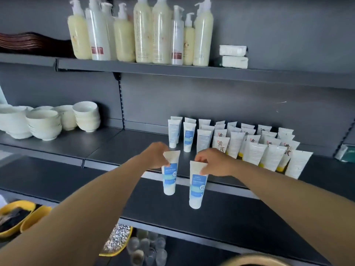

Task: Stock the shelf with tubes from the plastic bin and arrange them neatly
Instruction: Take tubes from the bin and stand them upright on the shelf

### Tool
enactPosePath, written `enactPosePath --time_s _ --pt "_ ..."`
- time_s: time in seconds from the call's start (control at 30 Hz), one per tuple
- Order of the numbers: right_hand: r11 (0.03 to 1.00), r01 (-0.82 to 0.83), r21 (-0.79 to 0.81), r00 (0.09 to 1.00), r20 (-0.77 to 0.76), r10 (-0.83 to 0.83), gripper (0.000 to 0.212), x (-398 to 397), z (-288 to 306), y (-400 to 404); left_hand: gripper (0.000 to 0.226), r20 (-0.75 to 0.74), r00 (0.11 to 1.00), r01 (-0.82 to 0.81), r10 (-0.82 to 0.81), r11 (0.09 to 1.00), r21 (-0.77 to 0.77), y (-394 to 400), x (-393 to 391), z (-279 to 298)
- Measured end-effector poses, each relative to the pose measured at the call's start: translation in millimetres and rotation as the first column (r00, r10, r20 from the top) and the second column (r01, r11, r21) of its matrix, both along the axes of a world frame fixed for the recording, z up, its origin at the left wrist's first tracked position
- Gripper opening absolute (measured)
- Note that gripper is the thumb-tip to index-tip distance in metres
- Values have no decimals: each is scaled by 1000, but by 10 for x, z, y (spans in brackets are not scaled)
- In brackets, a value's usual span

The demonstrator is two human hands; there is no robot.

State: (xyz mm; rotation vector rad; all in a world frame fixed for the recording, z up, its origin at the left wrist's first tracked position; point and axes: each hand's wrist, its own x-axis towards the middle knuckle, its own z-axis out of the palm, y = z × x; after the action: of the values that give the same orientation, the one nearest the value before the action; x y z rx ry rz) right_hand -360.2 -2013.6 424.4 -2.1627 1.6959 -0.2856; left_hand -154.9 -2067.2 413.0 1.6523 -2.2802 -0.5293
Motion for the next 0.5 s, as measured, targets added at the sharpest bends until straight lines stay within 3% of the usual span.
enactPosePath --time_s 0.5 --pt "966 198 -167 978 -40 -207 25 214 248 -1466 43 -25 995 99 -101 993 -69 -1600 -60 89"
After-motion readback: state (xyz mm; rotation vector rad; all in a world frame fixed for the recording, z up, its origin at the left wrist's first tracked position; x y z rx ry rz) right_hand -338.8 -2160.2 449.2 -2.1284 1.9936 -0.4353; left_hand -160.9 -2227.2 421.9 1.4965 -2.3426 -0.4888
